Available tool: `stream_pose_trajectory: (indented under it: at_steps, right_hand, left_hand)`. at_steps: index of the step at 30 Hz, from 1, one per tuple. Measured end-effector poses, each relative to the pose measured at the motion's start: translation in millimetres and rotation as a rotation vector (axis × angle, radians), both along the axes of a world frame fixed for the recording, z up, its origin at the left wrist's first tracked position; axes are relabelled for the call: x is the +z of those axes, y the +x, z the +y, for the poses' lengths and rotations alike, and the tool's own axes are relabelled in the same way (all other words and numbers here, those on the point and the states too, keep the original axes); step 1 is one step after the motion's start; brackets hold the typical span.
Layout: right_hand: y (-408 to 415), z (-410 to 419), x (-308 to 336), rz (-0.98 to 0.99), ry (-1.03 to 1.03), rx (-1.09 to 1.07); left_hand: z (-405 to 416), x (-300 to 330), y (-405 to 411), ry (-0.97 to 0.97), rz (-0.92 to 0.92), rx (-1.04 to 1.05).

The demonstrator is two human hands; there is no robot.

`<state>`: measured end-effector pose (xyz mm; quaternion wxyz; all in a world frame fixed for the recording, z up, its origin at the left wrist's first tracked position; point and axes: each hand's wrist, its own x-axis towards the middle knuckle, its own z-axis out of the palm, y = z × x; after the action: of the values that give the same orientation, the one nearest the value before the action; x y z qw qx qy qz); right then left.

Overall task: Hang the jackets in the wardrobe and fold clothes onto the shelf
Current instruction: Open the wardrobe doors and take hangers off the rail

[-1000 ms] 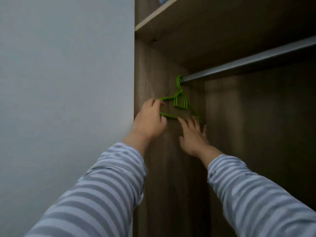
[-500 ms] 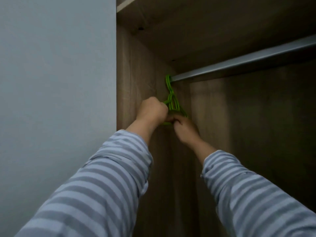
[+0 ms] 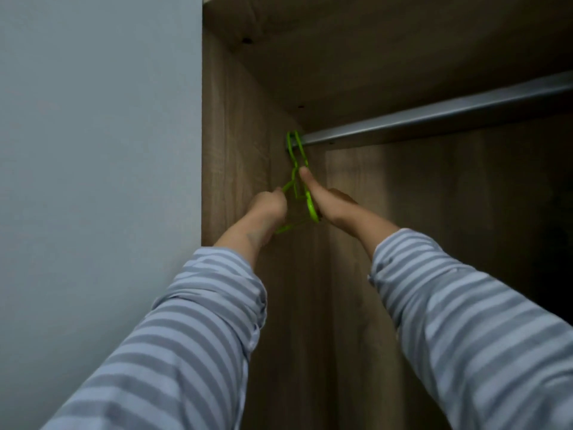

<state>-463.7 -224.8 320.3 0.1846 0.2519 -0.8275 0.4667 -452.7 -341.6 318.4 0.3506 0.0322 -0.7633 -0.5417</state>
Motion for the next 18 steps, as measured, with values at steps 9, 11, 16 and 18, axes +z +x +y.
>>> stream_pose_trajectory:
  at_steps: [9, 11, 16, 18]
  right_hand:
    - [10, 1, 9, 0.000, -0.111, -0.256]
    - [17, 13, 10, -0.028, -0.115, -0.267]
    - [27, 51, 17, -0.170, -0.065, -0.267]
    - [32, 71, 17, -0.222, -0.042, -0.325]
  left_hand:
    - [-4, 0, -3, -0.175, -0.066, 0.134]
    - [-4, 1, -6, -0.183, -0.082, 0.153]
    - [-2, 0, -9, -0.229, -0.092, 0.200]
    - [2, 1, -6, -0.253, -0.100, 0.224]
